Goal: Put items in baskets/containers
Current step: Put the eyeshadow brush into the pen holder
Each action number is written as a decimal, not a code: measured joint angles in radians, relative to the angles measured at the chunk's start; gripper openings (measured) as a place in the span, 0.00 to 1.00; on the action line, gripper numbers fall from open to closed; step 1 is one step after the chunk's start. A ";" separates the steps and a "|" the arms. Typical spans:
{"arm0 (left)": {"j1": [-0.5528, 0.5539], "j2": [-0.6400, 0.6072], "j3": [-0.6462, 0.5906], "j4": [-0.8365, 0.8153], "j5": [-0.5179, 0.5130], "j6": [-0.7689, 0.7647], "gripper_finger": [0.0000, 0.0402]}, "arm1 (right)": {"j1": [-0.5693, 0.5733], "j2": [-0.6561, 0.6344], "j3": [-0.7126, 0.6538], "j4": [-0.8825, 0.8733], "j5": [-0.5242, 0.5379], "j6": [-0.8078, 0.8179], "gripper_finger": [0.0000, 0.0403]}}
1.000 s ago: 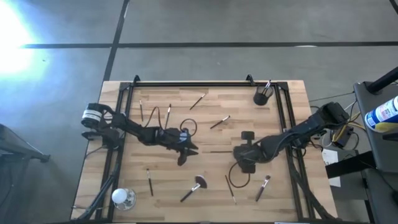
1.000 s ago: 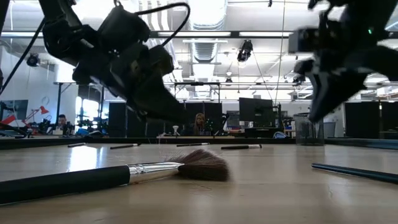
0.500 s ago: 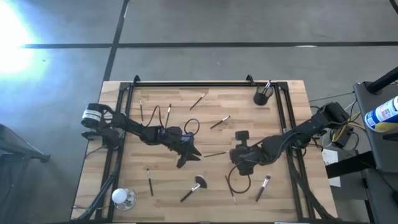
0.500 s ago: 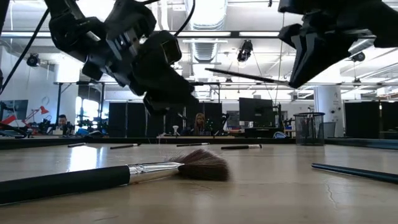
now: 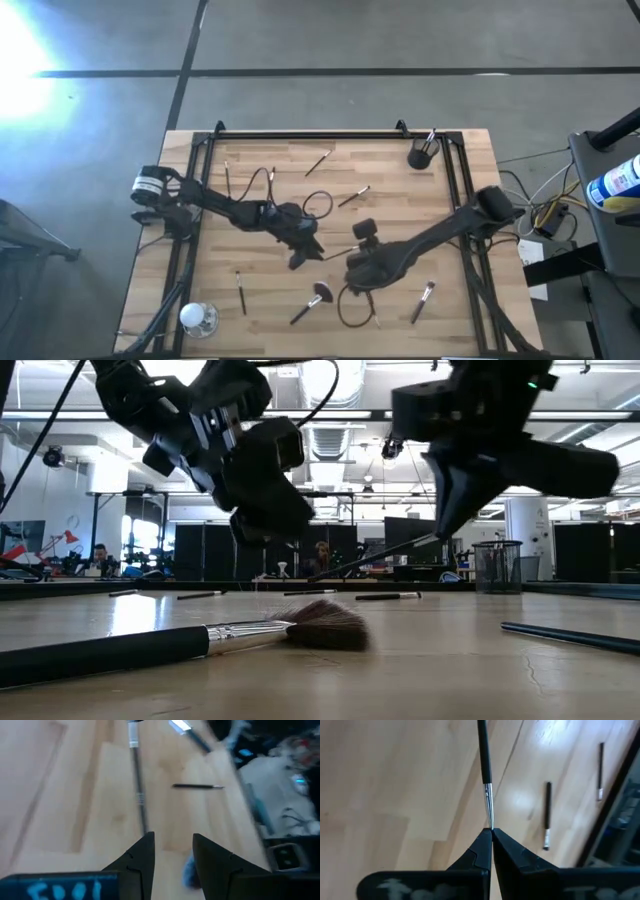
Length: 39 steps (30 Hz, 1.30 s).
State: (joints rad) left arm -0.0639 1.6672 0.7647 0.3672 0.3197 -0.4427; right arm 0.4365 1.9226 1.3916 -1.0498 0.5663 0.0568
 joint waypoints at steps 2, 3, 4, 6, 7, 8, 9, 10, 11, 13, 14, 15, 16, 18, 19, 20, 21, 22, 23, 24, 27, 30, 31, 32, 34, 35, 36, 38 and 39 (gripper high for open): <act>0.000 0.000 0.001 -0.023 -0.023 0.001 0.31 | 0.000 0.027 0.046 -0.032 0.014 -0.014 0.02; 0.000 0.000 0.001 -0.026 -0.024 0.001 0.31 | 0.000 0.038 0.067 -0.045 0.018 -0.020 0.02; 0.000 0.000 0.001 -0.029 -0.024 0.002 0.31 | 0.000 0.045 0.085 -0.049 0.026 -0.031 0.02; 0.000 0.000 0.001 -0.031 -0.024 0.004 0.31 | 0.000 0.056 0.116 -0.047 0.043 -0.060 0.02; 0.000 0.000 0.001 -0.030 -0.024 0.007 0.31 | 0.000 0.059 0.128 -0.048 0.050 -0.073 0.02; -0.001 0.000 0.001 -0.030 -0.021 0.010 0.31 | 0.000 0.064 0.138 -0.049 0.064 -0.087 0.02; -0.002 0.000 0.001 -0.030 -0.014 0.011 0.31 | 0.000 0.069 0.150 -0.048 0.074 -0.101 0.02; -0.003 0.000 0.001 -0.028 -0.010 0.011 0.31 | 0.000 0.072 0.159 -0.047 0.089 -0.113 0.02; -0.003 0.000 0.001 -0.029 -0.004 0.011 0.31 | -0.001 0.074 0.165 -0.047 0.103 -0.125 0.02; -0.003 0.000 0.001 -0.027 -0.001 0.012 0.31 | -0.001 0.076 0.175 -0.044 0.126 -0.150 0.02; -0.003 0.000 0.001 -0.028 0.003 0.012 0.31 | -0.002 0.076 0.178 -0.039 0.137 -0.157 0.02; -0.003 0.000 0.001 -0.027 0.006 0.012 0.31 | -0.002 0.076 0.180 -0.039 0.146 -0.162 0.02; -0.003 0.000 0.001 -0.026 0.012 0.017 0.31 | -0.003 0.076 0.181 -0.039 0.148 -0.165 0.02; -0.003 0.000 0.001 -0.026 0.030 0.024 0.31 | -0.003 0.076 0.184 -0.037 0.156 -0.169 0.02; -0.003 0.000 0.001 -0.026 0.034 0.026 0.31 | -0.003 0.076 0.186 -0.035 0.160 -0.173 0.02; -0.003 0.000 0.001 -0.026 0.036 0.026 0.30 | -0.003 0.076 0.186 -0.031 0.162 -0.178 0.02; -0.003 0.000 0.001 -0.026 0.036 0.026 0.29 | -0.003 0.076 0.186 -0.026 0.164 -0.184 0.02; -0.003 0.000 0.001 -0.025 0.035 0.026 0.28 | -0.003 0.076 0.186 -0.021 0.164 -0.188 0.02; -0.003 0.000 0.001 -0.026 0.035 0.030 0.25 | -0.003 0.076 0.186 -0.016 0.164 -0.190 0.02; -0.003 0.000 0.001 -0.026 0.035 0.037 0.21 | -0.003 0.076 0.186 -0.013 0.165 -0.191 0.02; -0.003 0.000 0.000 -0.031 0.003 0.061 0.06 | -0.002 0.076 0.186 -0.010 0.173 -0.173 0.02; -0.003 0.000 -0.010 -0.027 -0.043 0.097 0.03 | 0.005 0.076 0.186 -0.013 0.174 -0.140 0.02; -0.005 0.000 -0.018 -0.015 -0.060 0.104 0.02 | 0.010 0.072 0.186 -0.014 0.175 -0.122 0.03; -0.005 0.000 -0.031 0.008 -0.074 0.109 0.02 | 0.013 0.067 0.185 -0.014 0.180 -0.099 0.04; -0.004 0.000 -0.072 0.075 -0.093 0.108 0.02 | 0.023 0.043 0.174 -0.028 0.204 -0.041 0.07; -0.003 0.000 -0.096 0.124 -0.094 0.107 0.02 | 0.027 0.024 0.164 -0.033 0.218 -0.008 0.09; -0.001 0.000 -0.122 0.193 -0.095 0.110 0.02 | 0.029 -0.003 0.147 -0.037 0.237 0.028 0.11; -0.001 0.000 -0.179 0.341 -0.094 0.111 0.02 | 0.030 -0.061 0.094 -0.038 0.277 0.109 0.15; 0.000 0.000 -0.207 0.414 -0.093 0.109 0.02 | 0.030 -0.097 0.059 -0.029 0.296 0.149 0.17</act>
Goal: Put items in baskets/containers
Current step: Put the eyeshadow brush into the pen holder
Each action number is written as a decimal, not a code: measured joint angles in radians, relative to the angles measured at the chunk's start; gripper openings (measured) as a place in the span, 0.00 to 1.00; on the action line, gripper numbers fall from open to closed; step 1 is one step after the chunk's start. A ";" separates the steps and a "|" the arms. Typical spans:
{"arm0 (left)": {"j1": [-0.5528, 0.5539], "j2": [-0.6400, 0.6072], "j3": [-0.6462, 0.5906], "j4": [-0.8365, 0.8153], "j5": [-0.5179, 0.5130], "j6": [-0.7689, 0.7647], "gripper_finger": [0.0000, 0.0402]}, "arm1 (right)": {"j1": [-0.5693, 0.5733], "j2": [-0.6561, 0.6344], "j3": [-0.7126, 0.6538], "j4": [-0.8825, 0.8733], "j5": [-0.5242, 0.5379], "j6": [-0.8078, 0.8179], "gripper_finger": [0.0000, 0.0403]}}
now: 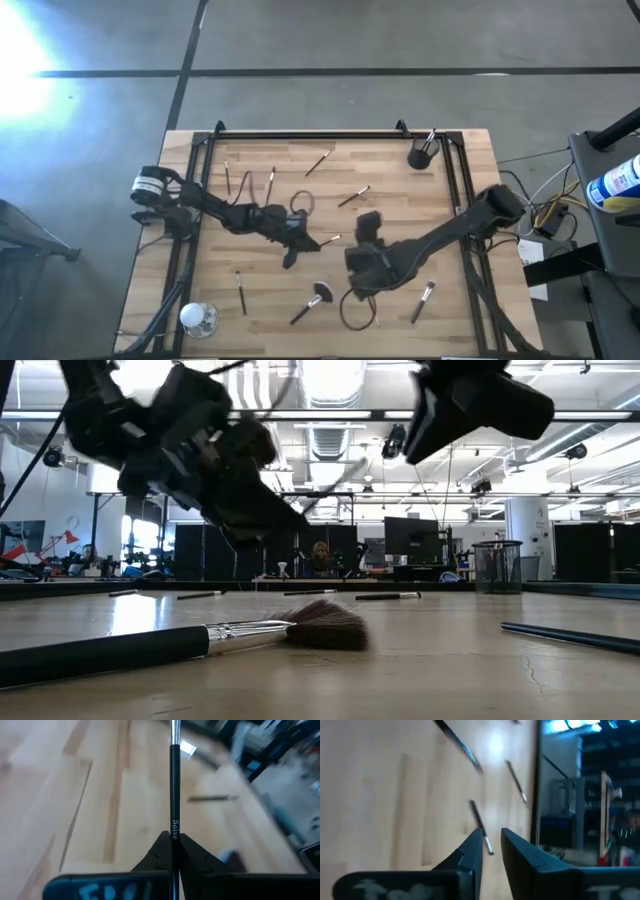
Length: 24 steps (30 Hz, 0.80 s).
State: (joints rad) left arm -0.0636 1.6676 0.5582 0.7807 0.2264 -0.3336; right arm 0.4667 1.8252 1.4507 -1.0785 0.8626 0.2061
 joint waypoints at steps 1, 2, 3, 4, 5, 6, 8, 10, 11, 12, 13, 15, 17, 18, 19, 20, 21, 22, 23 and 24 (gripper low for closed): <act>0.001 0.000 -0.026 0.066 -0.001 0.000 0.02 | -0.001 -0.034 -0.041 0.016 0.018 0.035 0.19; 0.004 0.000 -0.050 0.124 -0.007 0.000 0.02 | -0.003 -0.070 -0.084 0.052 0.033 0.068 0.20; 0.007 0.000 -0.070 0.187 -0.017 0.003 0.02 | -0.006 -0.112 -0.134 0.110 0.040 0.088 0.22; 0.008 0.000 -0.089 0.248 -0.019 0.016 0.02 | -0.010 -0.151 -0.190 0.182 0.045 0.099 0.23; 0.010 0.000 -0.104 0.303 -0.023 0.030 0.02 | -0.015 -0.191 -0.245 0.276 0.046 0.101 0.25; 0.010 0.000 -0.114 0.353 -0.024 0.045 0.02 | -0.021 -0.229 -0.300 0.383 0.043 0.093 0.26; 0.015 0.000 -0.125 0.419 -0.028 0.074 0.02 | -0.036 -0.297 -0.418 0.638 0.011 0.044 0.28; 0.024 0.000 -0.125 0.458 -0.035 0.099 0.02 | -0.055 -0.349 -0.530 0.925 -0.035 -0.030 0.30; 0.029 0.000 -0.122 0.470 -0.039 0.111 0.02 | -0.066 -0.367 -0.580 1.069 -0.072 -0.069 0.31; 0.033 0.000 -0.115 0.474 -0.041 0.124 0.02 | -0.079 -0.382 -0.626 1.209 -0.114 -0.100 0.32; 0.038 0.000 -0.110 0.478 -0.048 0.133 0.02 | -0.093 -0.392 -0.668 1.343 -0.162 -0.119 0.33; 0.046 0.000 -0.099 0.484 -0.059 0.151 0.02 | -0.122 -0.398 -0.735 1.579 -0.259 -0.137 0.35; 0.057 0.000 -0.087 0.486 -0.073 0.159 0.02 | -0.147 -0.395 -0.783 1.742 -0.327 -0.138 0.37; 0.062 0.000 -0.082 0.486 -0.075 0.161 0.02 | -0.158 -0.389 -0.796 1.801 -0.345 -0.137 0.38; 0.065 0.000 -0.077 0.485 -0.077 0.164 0.02 | -0.167 -0.385 -0.805 1.843 -0.353 -0.138 0.39; 0.068 0.000 -0.072 0.484 -0.077 0.169 0.02 | -0.175 -0.384 -0.813 1.861 -0.354 -0.138 0.40; 0.070 0.000 -0.067 0.485 -0.079 0.175 0.02 | -0.185 -0.380 -0.815 1.868 -0.355 -0.137 0.40; 0.071 0.000 -0.063 0.485 -0.079 0.182 0.02 | -0.194 -0.373 -0.815 1.883 -0.356 -0.135 0.41; 0.073 0.000 -0.060 0.484 -0.078 0.187 0.02 | -0.203 -0.369 -0.813 1.881 -0.356 -0.135 0.41; 0.075 0.000 -0.056 0.483 -0.078 0.194 0.02 | -0.211 -0.364 -0.809 1.878 -0.356 -0.135 0.42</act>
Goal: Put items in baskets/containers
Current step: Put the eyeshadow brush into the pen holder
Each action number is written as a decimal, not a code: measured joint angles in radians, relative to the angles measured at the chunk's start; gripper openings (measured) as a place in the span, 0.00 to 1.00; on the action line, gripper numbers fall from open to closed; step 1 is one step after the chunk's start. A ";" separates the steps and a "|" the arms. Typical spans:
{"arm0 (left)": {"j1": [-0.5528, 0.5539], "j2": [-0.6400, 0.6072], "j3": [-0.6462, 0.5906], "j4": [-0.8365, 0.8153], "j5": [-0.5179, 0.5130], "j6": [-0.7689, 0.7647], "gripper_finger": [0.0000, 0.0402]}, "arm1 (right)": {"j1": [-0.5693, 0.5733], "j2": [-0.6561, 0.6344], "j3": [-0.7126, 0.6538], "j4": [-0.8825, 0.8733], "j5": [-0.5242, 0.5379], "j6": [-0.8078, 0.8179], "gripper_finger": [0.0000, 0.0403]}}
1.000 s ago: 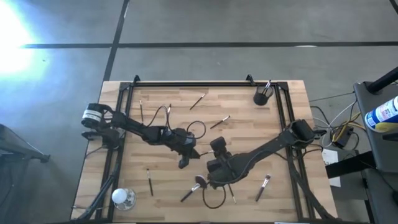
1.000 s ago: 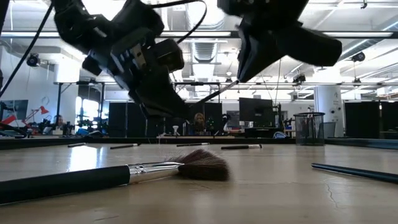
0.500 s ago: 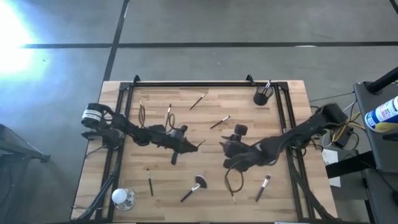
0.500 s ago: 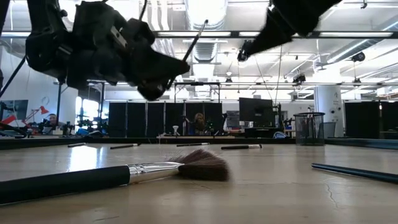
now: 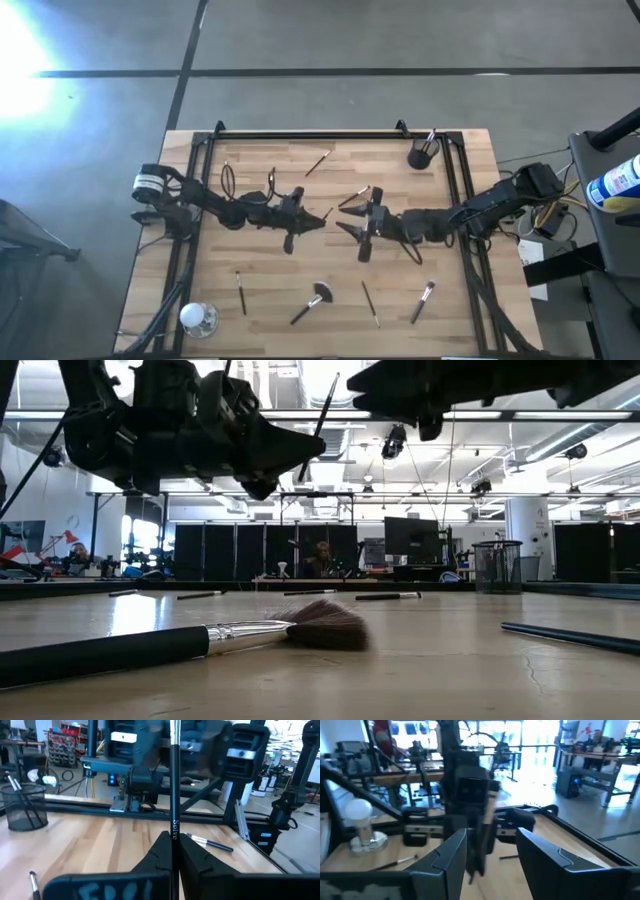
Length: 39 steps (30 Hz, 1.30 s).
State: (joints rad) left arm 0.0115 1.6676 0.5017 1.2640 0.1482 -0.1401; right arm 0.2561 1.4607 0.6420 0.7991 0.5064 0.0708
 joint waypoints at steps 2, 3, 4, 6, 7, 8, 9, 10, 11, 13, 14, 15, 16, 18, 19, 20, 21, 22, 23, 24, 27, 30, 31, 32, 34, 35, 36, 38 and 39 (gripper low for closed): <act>0.002 0.000 0.003 0.001 -0.006 0.010 0.02 | -0.014 0.020 0.023 0.005 0.000 -0.002 0.42; 0.005 0.000 0.004 0.001 -0.012 0.016 0.02 | -0.020 0.028 0.032 0.005 -0.001 -0.007 0.42; 0.009 0.000 0.005 0.000 -0.013 0.019 0.02 | -0.026 0.034 0.040 0.000 -0.003 -0.015 0.41; 0.016 0.000 0.004 -0.001 -0.017 0.020 0.02 | -0.037 0.059 0.067 0.008 -0.015 -0.027 0.41; 0.020 0.000 0.004 -0.003 -0.017 0.020 0.02 | -0.040 0.066 0.075 0.007 -0.017 -0.034 0.40; 0.023 0.000 0.004 -0.008 -0.019 0.020 0.02 | -0.042 0.076 0.085 0.005 -0.017 -0.044 0.40; 0.025 0.000 0.003 -0.013 -0.020 0.020 0.02 | -0.042 0.089 0.101 0.011 -0.018 -0.058 0.39; 0.027 0.000 0.003 -0.016 -0.019 0.023 0.02 | -0.042 0.098 0.111 0.015 -0.017 -0.075 0.38; 0.029 0.000 0.003 -0.018 -0.020 0.024 0.02 | -0.042 0.107 0.117 0.013 -0.015 -0.086 0.37; 0.029 0.000 0.003 -0.018 -0.019 0.032 0.02 | -0.042 0.128 0.139 0.015 -0.011 -0.097 0.34; 0.029 0.000 0.003 -0.020 -0.021 0.035 0.02 | -0.044 0.134 0.142 0.015 -0.004 -0.101 0.32; 0.029 0.000 0.003 -0.024 -0.028 0.039 0.02 | -0.046 0.139 0.146 0.012 0.004 -0.101 0.29; 0.030 0.000 0.002 -0.026 -0.033 0.039 0.02 | -0.048 0.146 0.151 0.015 0.016 -0.101 0.26; 0.030 0.000 0.002 -0.038 -0.050 0.034 0.02 | -0.053 0.148 0.150 0.011 0.027 -0.110 0.18; 0.030 0.000 0.002 -0.044 -0.060 0.031 0.02 | -0.056 0.147 0.148 0.011 0.032 -0.112 0.13; 0.030 0.000 0.002 -0.051 -0.074 0.030 0.02 | -0.058 0.147 0.145 0.013 0.026 -0.108 0.08; 0.031 0.000 0.002 -0.052 -0.078 0.034 0.02 | -0.058 0.141 0.141 0.014 0.025 -0.103 0.06; 0.031 0.000 0.002 -0.053 -0.080 0.035 0.02 | -0.058 0.138 0.137 0.012 0.029 -0.101 0.05; 0.030 0.000 0.003 -0.054 -0.082 0.031 0.03 | -0.058 0.135 0.136 0.012 0.028 -0.100 0.05; 0.030 -0.001 0.003 -0.053 -0.089 0.015 0.05 | -0.058 0.128 0.134 0.006 0.028 -0.101 0.05; 0.032 -0.005 0.000 -0.063 -0.123 -0.033 0.15 | -0.064 0.091 0.131 -0.059 0.055 -0.109 0.04; 0.034 -0.006 -0.004 -0.090 -0.133 -0.038 0.25 | -0.078 0.020 0.129 -0.169 0.143 -0.104 0.04; 0.035 -0.006 -0.007 -0.093 -0.134 -0.038 0.27 | -0.088 -0.012 0.126 -0.214 0.170 -0.102 0.04; 0.035 -0.008 -0.012 -0.091 -0.134 -0.037 0.29 | -0.100 -0.047 0.119 -0.267 0.195 -0.093 0.04; 0.039 -0.010 -0.023 -0.088 -0.136 -0.037 0.32 | -0.138 -0.122 0.111 -0.361 0.211 -0.055 0.03; 0.040 -0.011 -0.028 -0.090 -0.137 -0.037 0.33 | -0.162 -0.167 0.101 -0.415 0.212 -0.029 0.03; 0.041 -0.012 -0.032 -0.090 -0.140 -0.037 0.33 | -0.191 -0.209 0.094 -0.473 0.217 0.000 0.03; 0.040 -0.013 -0.040 -0.091 -0.138 -0.036 0.34 | -0.261 -0.292 0.080 -0.589 0.239 0.065 0.03; 0.041 -0.014 -0.043 -0.093 -0.137 -0.036 0.34 | -0.301 -0.332 0.072 -0.665 0.256 0.100 0.03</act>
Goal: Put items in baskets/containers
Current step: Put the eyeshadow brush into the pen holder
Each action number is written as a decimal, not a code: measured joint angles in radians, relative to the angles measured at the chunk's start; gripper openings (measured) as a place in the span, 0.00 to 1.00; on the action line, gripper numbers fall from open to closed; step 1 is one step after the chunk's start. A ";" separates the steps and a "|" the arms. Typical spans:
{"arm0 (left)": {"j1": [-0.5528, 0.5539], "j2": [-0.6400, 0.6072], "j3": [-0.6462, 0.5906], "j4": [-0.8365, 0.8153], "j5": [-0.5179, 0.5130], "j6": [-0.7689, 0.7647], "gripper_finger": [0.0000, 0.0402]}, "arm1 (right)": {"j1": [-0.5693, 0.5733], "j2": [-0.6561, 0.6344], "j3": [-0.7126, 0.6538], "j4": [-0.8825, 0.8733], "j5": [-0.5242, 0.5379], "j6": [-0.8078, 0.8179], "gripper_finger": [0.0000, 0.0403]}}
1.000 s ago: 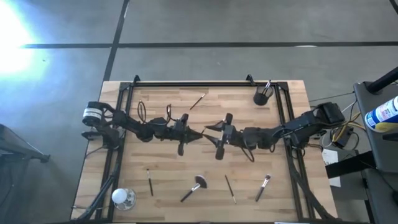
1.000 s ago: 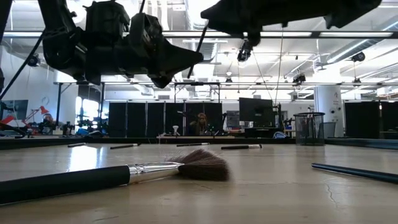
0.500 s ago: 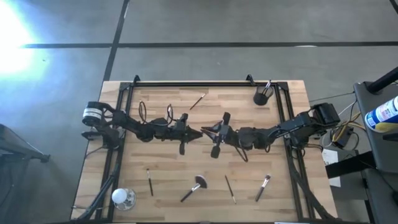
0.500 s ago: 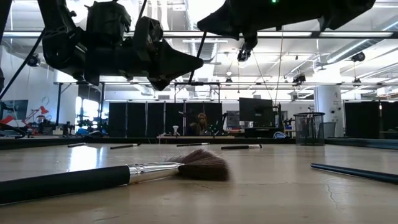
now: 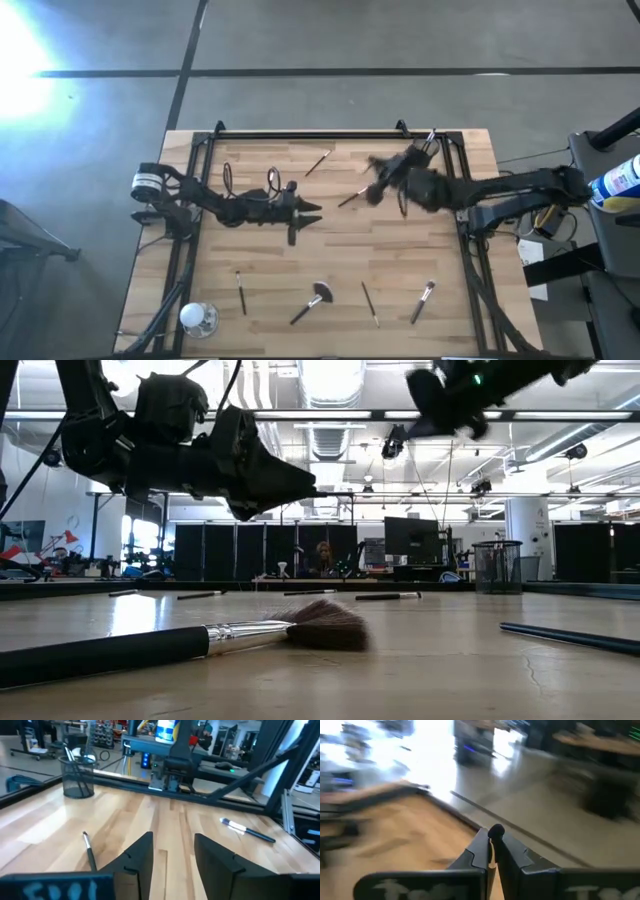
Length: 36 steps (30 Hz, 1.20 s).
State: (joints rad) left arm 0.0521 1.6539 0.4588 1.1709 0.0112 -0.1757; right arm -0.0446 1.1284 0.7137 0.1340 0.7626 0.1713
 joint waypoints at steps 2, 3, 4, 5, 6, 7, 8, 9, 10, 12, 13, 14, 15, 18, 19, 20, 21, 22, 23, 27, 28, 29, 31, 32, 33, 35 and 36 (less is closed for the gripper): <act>0.000 0.000 -0.007 -0.002 0.002 0.001 0.34 | -0.090 -0.068 -0.003 -0.133 0.025 0.069 0.03; 0.000 0.000 -0.007 -0.002 0.002 0.002 0.34 | -0.141 -0.099 -0.004 -0.197 0.029 0.100 0.03; 0.000 -0.001 -0.007 -0.004 0.002 0.003 0.34 | -0.195 -0.125 -0.004 -0.247 0.026 0.126 0.03; 0.001 -0.001 -0.008 -0.006 0.002 0.006 0.34 | -0.247 -0.144 -0.004 -0.283 0.023 0.151 0.03; 0.001 -0.001 -0.008 -0.007 0.002 0.006 0.34 | -0.301 -0.158 -0.004 -0.320 0.022 0.165 0.03; 0.000 -0.001 -0.008 -0.008 0.002 0.006 0.34 | -0.351 -0.166 -0.004 -0.348 0.019 0.167 0.03; 0.000 -0.001 -0.009 -0.009 0.002 0.006 0.34 | -0.398 -0.167 -0.004 -0.359 0.003 0.168 0.03; 0.000 -0.001 -0.009 -0.009 0.002 0.006 0.34 | -0.446 -0.166 -0.004 -0.365 -0.013 0.170 0.03; 0.000 -0.001 -0.009 -0.009 0.002 0.007 0.34 | -0.488 -0.163 -0.004 -0.367 -0.036 0.170 0.03; 0.000 -0.001 -0.011 -0.011 0.002 0.007 0.34 | -0.561 -0.143 -0.004 -0.363 -0.079 0.170 0.03; 0.000 -0.001 -0.011 -0.014 0.002 0.007 0.34 | -0.592 -0.130 -0.004 -0.364 -0.088 0.170 0.03; 0.000 -0.001 -0.013 -0.018 0.002 0.007 0.34 | -0.615 -0.117 -0.004 -0.366 -0.089 0.169 0.03; 0.000 -0.001 -0.014 -0.023 0.002 0.007 0.34 | -0.635 -0.106 -0.004 -0.368 -0.089 0.166 0.03; 0.000 -0.001 -0.020 -0.030 0.002 0.007 0.34 | -0.681 -0.077 -0.004 -0.371 -0.094 0.169 0.03; 0.000 -0.001 -0.022 -0.030 0.002 0.007 0.34 | -0.692 -0.067 -0.004 -0.374 -0.105 0.177 0.03; 0.000 -0.001 -0.023 -0.031 0.002 0.007 0.34 | -0.702 -0.057 -0.004 -0.378 -0.122 0.193 0.03; 0.000 -0.001 -0.023 -0.031 0.002 0.007 0.34 | -0.712 -0.048 -0.004 -0.385 -0.137 0.212 0.03; 0.000 -0.001 -0.023 -0.031 0.002 0.006 0.34 | -0.719 -0.039 -0.004 -0.395 -0.146 0.225 0.03; 0.000 -0.002 -0.023 -0.033 0.002 0.006 0.34 | -0.724 -0.026 -0.004 -0.406 -0.157 0.237 0.03; 0.000 -0.002 -0.023 -0.052 0.002 0.005 0.34 | -0.729 0.023 -0.005 -0.454 -0.186 0.293 0.03; 0.000 -0.002 -0.023 -0.055 0.002 0.005 0.34 | -0.729 0.033 -0.005 -0.455 -0.191 0.303 0.03; 0.000 -0.002 -0.023 -0.056 0.002 0.004 0.34 | -0.729 0.042 -0.005 -0.460 -0.195 0.319 0.03; 0.000 -0.002 -0.023 -0.062 0.002 0.002 0.34 | -0.730 0.056 -0.005 -0.460 -0.211 0.350 0.03; 0.000 -0.002 -0.023 -0.062 0.002 -0.002 0.34 | -0.735 0.062 -0.005 -0.460 -0.221 0.359 0.03; 0.000 -0.002 -0.023 -0.063 0.002 -0.003 0.34 | -0.740 0.066 -0.005 -0.462 -0.231 0.372 0.04; 0.000 -0.002 -0.023 -0.066 0.002 -0.003 0.34 | -0.751 0.076 -0.005 -0.477 -0.241 0.404 0.06; 0.000 -0.002 -0.023 -0.067 0.002 -0.003 0.34 | -0.757 0.080 -0.005 -0.482 -0.245 0.412 0.07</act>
State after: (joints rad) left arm 0.0525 1.6524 0.4355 1.1036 0.0135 -0.1785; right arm -0.8013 1.2080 0.7082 -0.3476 0.5178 0.5833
